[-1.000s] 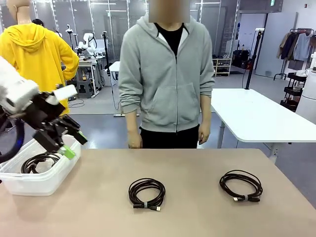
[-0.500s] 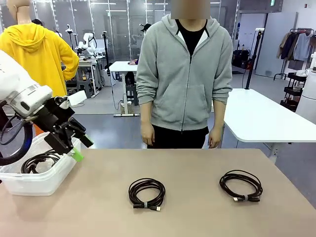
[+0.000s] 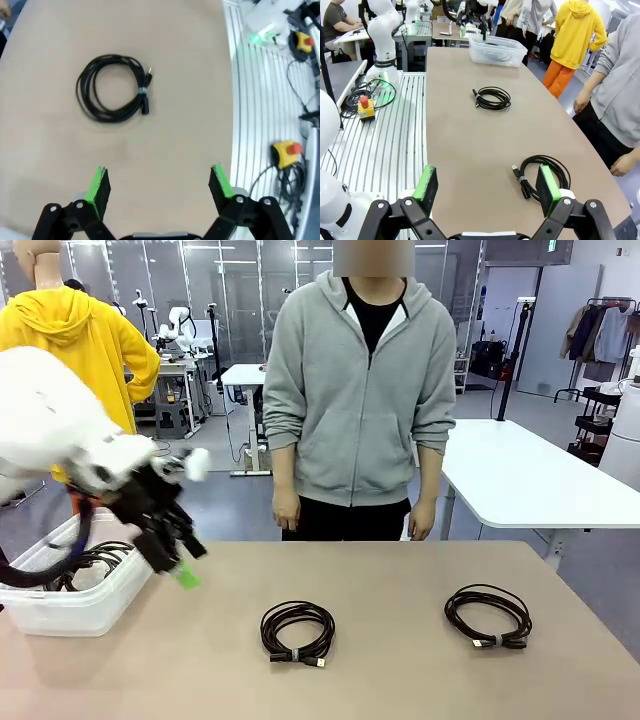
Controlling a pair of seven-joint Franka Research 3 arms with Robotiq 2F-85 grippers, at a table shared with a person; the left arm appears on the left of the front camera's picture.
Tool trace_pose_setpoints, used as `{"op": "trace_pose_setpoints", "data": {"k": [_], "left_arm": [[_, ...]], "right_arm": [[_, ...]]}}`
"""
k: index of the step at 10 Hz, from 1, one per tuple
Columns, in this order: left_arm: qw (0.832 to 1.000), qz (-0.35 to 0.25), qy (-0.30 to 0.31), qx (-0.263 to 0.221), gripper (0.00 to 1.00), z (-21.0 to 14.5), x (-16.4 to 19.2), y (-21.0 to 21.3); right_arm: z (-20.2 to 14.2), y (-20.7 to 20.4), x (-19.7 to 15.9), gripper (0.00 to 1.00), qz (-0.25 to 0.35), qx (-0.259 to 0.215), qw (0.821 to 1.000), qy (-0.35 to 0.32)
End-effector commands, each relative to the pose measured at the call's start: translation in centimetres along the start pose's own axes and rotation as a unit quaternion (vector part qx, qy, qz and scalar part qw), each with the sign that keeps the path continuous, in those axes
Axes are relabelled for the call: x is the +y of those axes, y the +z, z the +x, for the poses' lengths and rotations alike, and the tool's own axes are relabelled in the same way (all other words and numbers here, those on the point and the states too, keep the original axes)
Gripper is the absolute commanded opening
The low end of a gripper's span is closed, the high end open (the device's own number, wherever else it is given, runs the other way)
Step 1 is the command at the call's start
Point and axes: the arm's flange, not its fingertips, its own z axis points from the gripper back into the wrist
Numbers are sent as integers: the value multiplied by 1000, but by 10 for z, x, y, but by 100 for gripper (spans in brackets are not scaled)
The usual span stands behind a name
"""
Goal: Organize and store the cables.
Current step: Place the USB Extension Cable into the Organizing box.
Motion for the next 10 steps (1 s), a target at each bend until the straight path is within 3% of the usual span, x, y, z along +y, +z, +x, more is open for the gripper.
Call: {"op": "trace_pose_setpoints", "data": {"k": [1, 2, 4, 7, 10], "left_arm": [[998, 14, 12, 53, 100, 51, 1, -56], [999, 17, 14, 38, 100, 68, -2, -70], [994, 18, 16, 103, 100, 87, 3, -120], [990, 4, 14, 141, 100, 93, 14, -167], [988, 26, 11, 152, 100, 89, 16, -193]], "right_arm": [[3, -3, 2, 100, -4, -7, 1000, -1], [3, -3, 2, 100, -4, -7, 1000, -1], [3, -3, 2, 100, -4, -7, 1000, -1], [3, -3, 2, 100, -4, -7, 1000, -1], [3, -3, 2, 100, -4, -7, 1000, -1]]}}
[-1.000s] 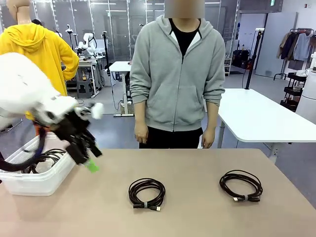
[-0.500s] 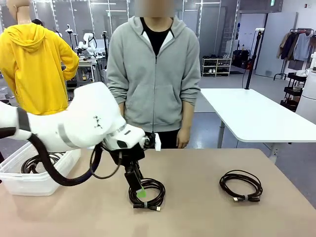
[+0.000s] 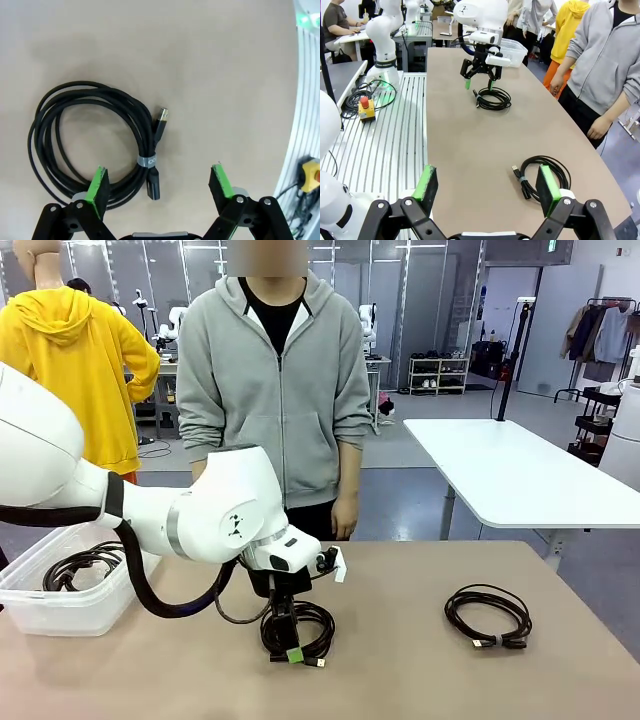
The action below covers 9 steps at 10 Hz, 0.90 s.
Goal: Organize and store the cables.
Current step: Place the USB Extension Cable into the Organizing box.
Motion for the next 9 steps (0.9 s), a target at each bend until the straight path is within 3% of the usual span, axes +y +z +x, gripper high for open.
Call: {"op": "trace_pose_setpoints", "data": {"k": [1, 4, 7, 8, 9], "left_arm": [[1000, 14, 20, 7, 100, 5, 4, -11], [999, 15, 29, 15, 100, 3, 11, -35], [999, 26, 24, 31, 14, -1, 14, -41], [999, 24, 25, 31, 0, -1, 14, -41], [999, 20, 27, 30, 0, -1, 13, -39]], "right_arm": [[2, -3, 2, 100, -4, -6, 1000, 0], [2, -3, 2, 100, -4, -6, 1000, 0], [2, -3, 2, 100, -4, -6, 1000, 0], [2, -3, 2, 100, -4, -6, 1000, 0], [2, -3, 2, 100, -4, -6, 1000, 0]]}}
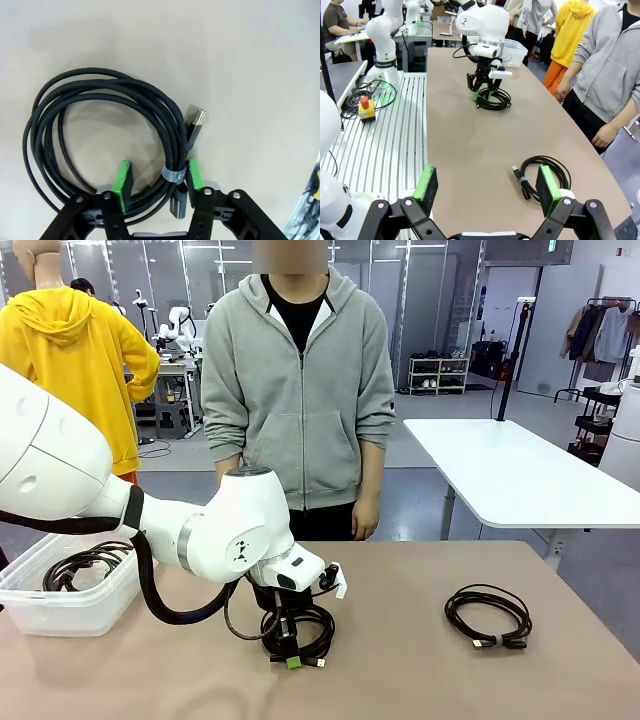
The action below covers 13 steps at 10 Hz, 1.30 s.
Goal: Organize and store the cables.
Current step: Place the USB Extension Cable into the Organizing box.
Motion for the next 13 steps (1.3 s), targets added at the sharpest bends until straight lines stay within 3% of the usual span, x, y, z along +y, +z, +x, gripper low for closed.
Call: {"op": "trace_pose_setpoints", "data": {"k": [1, 2, 3, 6, 7, 9, 11, 13], "left_arm": [[1000, -6, 13, 3, 0, 3, -6, -2], [1000, -9, 23, 0, 5, 1, -6, 1], [1000, -9, 24, -1, 0, 0, -6, 4], [1000, -17, -9, 6, 0, 5, -1, 38], [998, -28, -57, 13, 8, 3, 8, 85], [983, -57, -157, 70, 8, -16, 19, 168], [982, -38, -186, 10, 8, -41, 22, 206], [979, -39, -200, -6, 8, -54, 20, 204]], "right_arm": [[2, -3, 2, 100, -5, -6, 1000, 0], [2, -3, 2, 100, -5, -6, 1000, 0], [2, -3, 2, 100, -5, -6, 1000, 0], [2, -3, 2, 100, -5, -6, 1000, 0], [2, -3, 2, 100, -5, -6, 1000, 0], [2, -3, 2, 100, -5, -6, 1000, 0], [2, -3, 2, 100, -5, -6, 1000, 0], [2, -3, 2, 100, -5, -6, 1000, 0]]}}
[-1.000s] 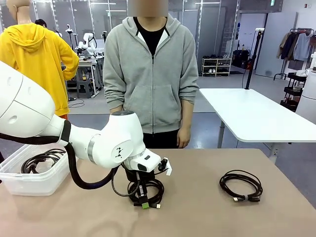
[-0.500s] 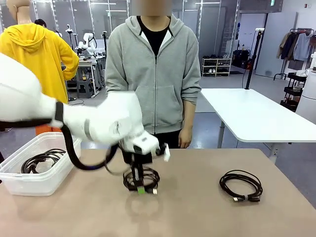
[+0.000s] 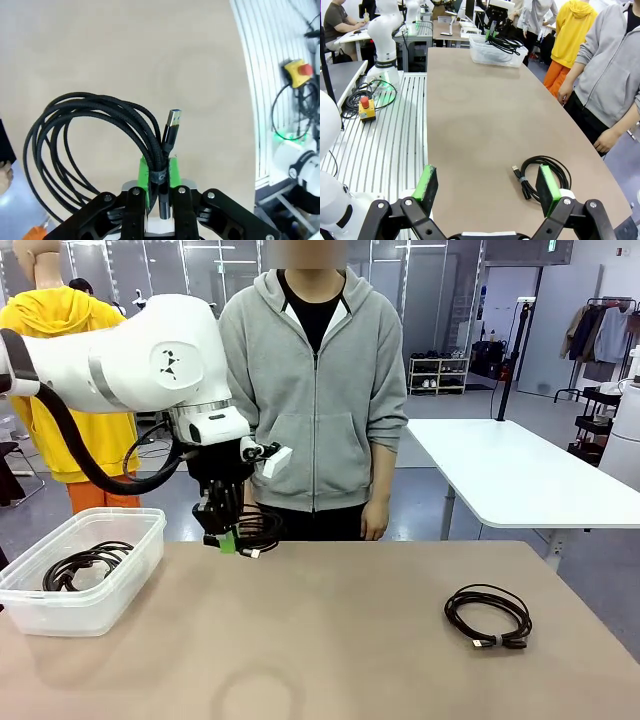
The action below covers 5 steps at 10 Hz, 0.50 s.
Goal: Organize and store the cables.
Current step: Place the USB Extension Cable into the Organizing box.
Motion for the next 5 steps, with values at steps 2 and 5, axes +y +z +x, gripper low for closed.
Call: {"op": "trace_pose_setpoints", "data": {"k": [2, 5], "left_arm": [[1000, 0, 8, 11, 8, 9, -1, 1], [1000, -3, 0, 1, 18, 6, -1, -3]], "right_arm": [[2, -3, 2, 100, -6, -7, 1000, 0], [2, -3, 2, 100, -6, -7, 1000, 0]]}}
